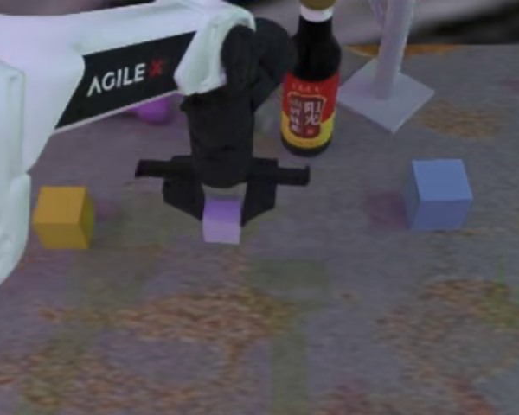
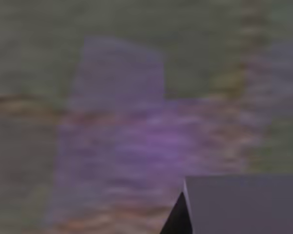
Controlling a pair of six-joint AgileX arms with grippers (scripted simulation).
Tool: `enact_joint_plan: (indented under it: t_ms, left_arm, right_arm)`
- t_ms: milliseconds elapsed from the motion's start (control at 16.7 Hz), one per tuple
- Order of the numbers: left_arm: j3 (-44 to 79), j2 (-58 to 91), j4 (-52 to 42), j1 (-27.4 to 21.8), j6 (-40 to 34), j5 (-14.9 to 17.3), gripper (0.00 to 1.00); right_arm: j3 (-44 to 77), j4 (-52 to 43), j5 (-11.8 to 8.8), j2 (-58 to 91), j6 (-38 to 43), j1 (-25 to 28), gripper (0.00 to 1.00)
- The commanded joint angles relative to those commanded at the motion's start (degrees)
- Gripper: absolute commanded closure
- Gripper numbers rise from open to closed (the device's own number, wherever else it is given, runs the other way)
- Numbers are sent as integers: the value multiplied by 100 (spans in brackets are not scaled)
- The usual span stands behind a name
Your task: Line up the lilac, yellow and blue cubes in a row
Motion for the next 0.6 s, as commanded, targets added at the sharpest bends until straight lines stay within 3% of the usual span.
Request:
enact_joint_plan:
  t_ms: [360, 600]
  left_arm:
    - [700, 288, -452, -1844, -2325, -37, 100]
    - [920, 307, -559, -2455, -2961, -61, 100]
  right_arm:
    - [0, 0, 0, 0, 0, 0, 0]
    - [0, 0, 0, 0, 0, 0, 0]
